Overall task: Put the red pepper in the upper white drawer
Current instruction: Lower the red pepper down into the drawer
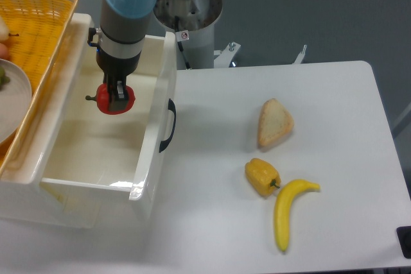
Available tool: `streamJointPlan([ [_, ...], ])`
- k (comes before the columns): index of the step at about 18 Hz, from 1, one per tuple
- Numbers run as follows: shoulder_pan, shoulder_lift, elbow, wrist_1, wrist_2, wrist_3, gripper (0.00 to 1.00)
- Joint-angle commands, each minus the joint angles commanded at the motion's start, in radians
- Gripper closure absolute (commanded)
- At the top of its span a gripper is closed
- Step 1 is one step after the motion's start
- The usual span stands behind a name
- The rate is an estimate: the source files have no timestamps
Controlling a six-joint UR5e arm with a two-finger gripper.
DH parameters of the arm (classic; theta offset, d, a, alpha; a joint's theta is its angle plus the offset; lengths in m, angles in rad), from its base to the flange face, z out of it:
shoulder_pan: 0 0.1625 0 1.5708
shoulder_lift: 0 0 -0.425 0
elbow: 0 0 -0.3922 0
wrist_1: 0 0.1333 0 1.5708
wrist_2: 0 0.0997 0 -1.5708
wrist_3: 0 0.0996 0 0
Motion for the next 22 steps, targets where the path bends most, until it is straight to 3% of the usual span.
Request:
streamJointPlan([
  [20, -0.020, -0.026, 0.003, 0.002, 0.008, 0.002, 0.82],
  [22, -0.020, -0.026, 0.005, 0.003, 0.008, 0.006, 0.77],
])
